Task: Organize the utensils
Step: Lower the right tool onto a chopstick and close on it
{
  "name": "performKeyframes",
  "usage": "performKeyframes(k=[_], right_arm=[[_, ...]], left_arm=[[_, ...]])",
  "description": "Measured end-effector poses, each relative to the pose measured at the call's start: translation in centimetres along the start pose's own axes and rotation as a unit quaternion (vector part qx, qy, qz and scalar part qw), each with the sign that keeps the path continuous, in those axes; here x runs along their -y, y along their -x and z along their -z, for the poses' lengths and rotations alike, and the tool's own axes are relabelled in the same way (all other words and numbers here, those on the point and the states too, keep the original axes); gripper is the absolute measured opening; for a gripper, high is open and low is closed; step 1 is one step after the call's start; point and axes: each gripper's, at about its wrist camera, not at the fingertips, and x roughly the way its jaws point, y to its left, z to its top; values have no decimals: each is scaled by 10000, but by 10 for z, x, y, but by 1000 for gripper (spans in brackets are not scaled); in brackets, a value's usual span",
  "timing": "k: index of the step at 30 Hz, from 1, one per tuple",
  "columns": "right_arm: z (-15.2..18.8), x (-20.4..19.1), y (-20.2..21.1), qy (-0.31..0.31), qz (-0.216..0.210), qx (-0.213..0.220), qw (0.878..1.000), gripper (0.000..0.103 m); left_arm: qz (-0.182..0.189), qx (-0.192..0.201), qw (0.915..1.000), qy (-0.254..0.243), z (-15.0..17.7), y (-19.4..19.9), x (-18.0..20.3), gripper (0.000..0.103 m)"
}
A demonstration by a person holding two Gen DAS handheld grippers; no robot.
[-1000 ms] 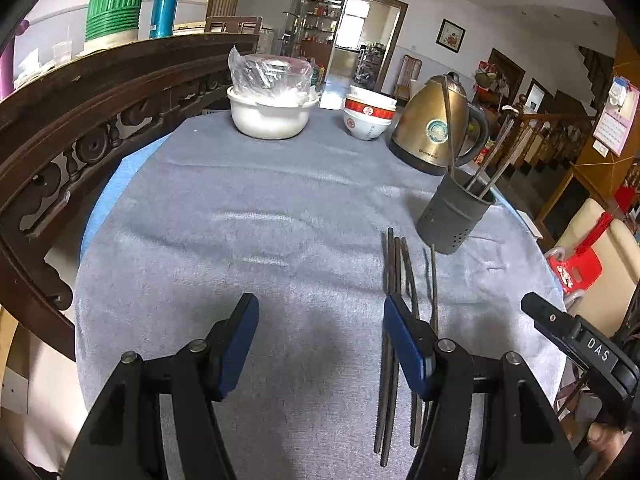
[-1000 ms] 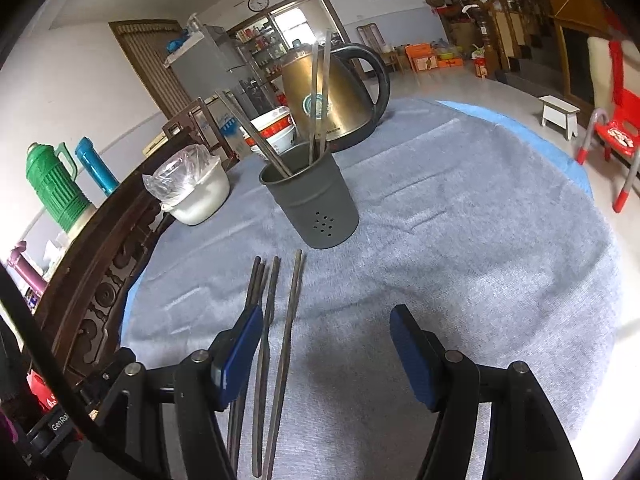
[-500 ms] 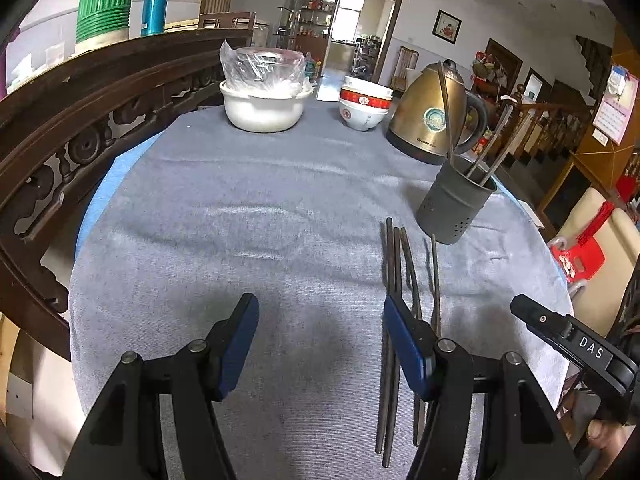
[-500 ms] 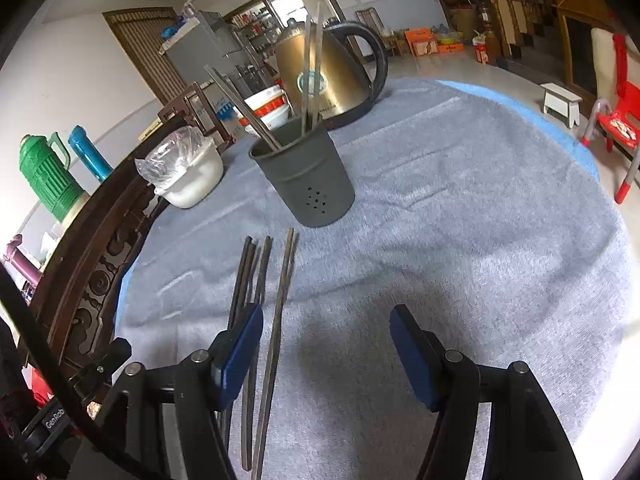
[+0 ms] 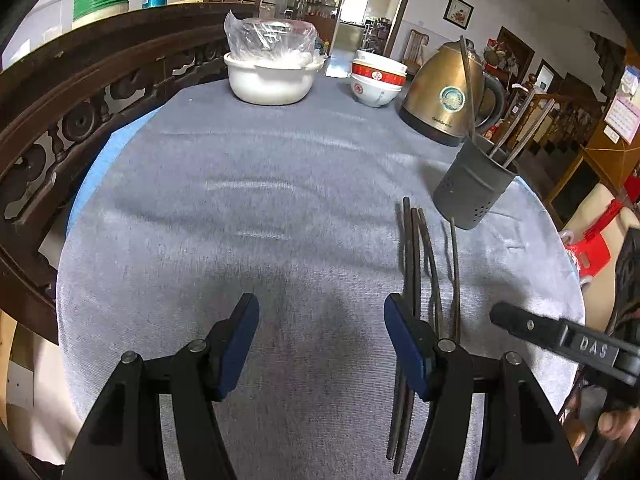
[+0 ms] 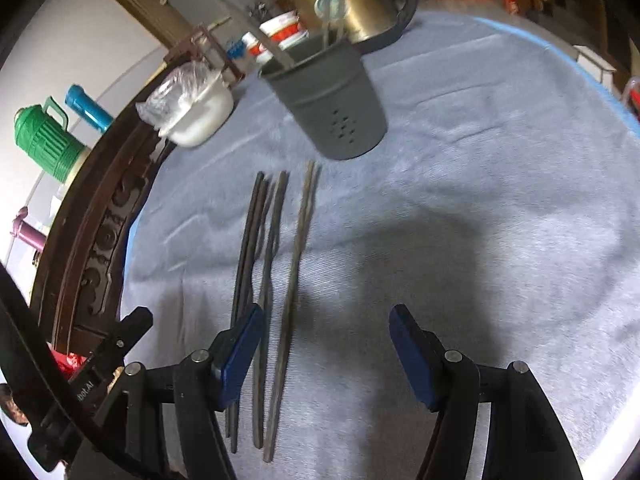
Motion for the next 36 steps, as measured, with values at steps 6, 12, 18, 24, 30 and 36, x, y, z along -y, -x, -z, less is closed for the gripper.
performKeyframes(k=[6, 12, 18, 24, 30, 36], right_arm=[[-25, -17, -19, 148, 177, -257, 9994, 40], [-25, -18, -38, -17, 245, -731, 9970, 39], [-27, -21, -48, -69, 391, -932, 9949, 22], [-29, -24, -55, -62, 479, -1131, 9924, 8], [-38, -28, -53, 351, 665, -1268, 9891, 6], [-38, -10, -51, 346, 694, -1369, 9875, 6]], left_arm=[[20, -55, 10000, 21, -1, -3, -3, 66], [31, -108, 9999, 106, -2, -6, -10, 66], [78, -172, 9996, 192, -2, -10, -14, 66], [112, -252, 9995, 150, -2, -12, -12, 66], [314, -730, 9968, 100, -8, -22, -3, 66], [682, -1566, 9853, -11, -23, -49, 20, 66]])
